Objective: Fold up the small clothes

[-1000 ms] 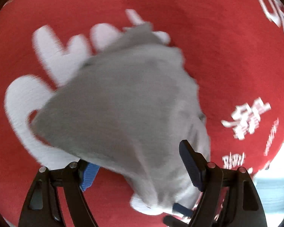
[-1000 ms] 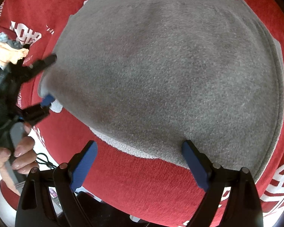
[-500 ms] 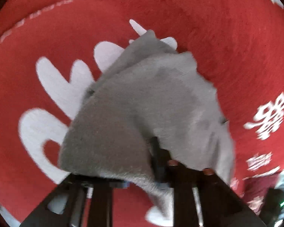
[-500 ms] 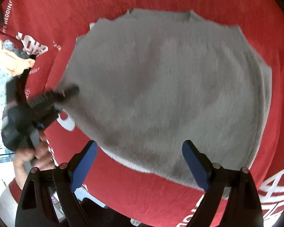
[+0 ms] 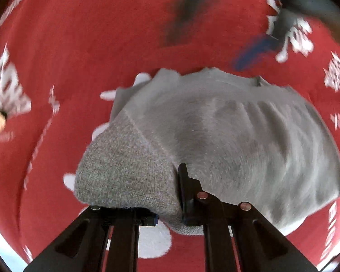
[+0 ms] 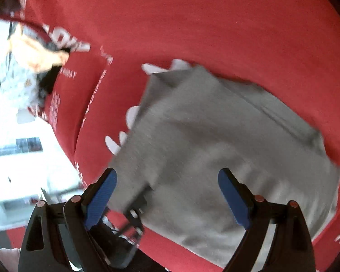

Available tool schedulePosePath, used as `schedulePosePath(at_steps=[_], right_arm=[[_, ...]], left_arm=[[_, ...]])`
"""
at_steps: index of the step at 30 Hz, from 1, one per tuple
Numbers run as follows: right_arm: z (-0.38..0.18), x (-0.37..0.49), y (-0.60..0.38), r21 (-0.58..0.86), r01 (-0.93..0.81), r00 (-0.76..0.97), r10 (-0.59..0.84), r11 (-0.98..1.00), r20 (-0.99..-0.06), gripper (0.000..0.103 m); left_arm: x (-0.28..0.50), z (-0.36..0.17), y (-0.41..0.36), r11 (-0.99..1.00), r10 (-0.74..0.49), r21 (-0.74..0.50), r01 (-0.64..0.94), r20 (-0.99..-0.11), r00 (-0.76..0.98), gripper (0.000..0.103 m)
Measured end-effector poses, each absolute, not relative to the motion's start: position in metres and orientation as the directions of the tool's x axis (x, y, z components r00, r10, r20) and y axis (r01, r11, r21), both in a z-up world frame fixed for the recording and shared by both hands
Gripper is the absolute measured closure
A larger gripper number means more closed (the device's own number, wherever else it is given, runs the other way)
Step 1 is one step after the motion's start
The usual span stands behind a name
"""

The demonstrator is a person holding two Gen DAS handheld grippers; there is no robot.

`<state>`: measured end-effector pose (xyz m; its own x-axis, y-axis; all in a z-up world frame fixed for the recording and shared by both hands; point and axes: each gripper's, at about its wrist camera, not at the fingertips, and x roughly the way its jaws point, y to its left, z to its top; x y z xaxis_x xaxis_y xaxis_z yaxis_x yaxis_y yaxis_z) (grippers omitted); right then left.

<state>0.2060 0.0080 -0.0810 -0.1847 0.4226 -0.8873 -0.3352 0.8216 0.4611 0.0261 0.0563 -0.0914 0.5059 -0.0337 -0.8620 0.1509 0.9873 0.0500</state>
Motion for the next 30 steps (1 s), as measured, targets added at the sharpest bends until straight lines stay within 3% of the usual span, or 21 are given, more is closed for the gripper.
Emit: schedulePosePath(at_steps=[12,21,23,25,26,30], right_arm=[[-0.150,0.229,0.136,0.335,-0.422,-0.475,0.109,0.842,-0.873,0.010],[-0.185,0.212,0.166,0.199,-0.538,-0.485,-0.108,0.819,-0.868,0.010],[-0.184,0.209,0.165,0.173,-0.596,-0.482,-0.177,0.784,-0.858,0.019],[-0.175,0.208,0.160,0.118,-0.636,-0.406,-0.201,0.763,-0.891,0.072],[-0.166,0.212,0.151,0.154,-0.604,-0.410,-0.138,0.782,-0.902,0.081],[-0.134,0.220,0.112,0.287,-0.485,-0.398,0.084,0.826,-0.913,0.084]], left_arm=[[0.010,-0.089,0.040,0.921,-0.049,0.195,0.338,-0.802,0.595,0.088],[0.010,-0.089,0.038,0.903,-0.064,0.214,0.372,-0.790,0.609,0.088],[0.012,-0.088,0.040,0.906,-0.067,0.206,0.370,-0.793,0.606,0.088],[0.013,-0.087,0.044,0.915,-0.072,0.187,0.359,-0.798,0.599,0.088],[0.013,-0.085,0.045,0.918,-0.075,0.179,0.353,-0.798,0.598,0.088],[0.015,-0.065,0.040,0.922,-0.106,0.153,0.355,-0.783,0.612,0.088]])
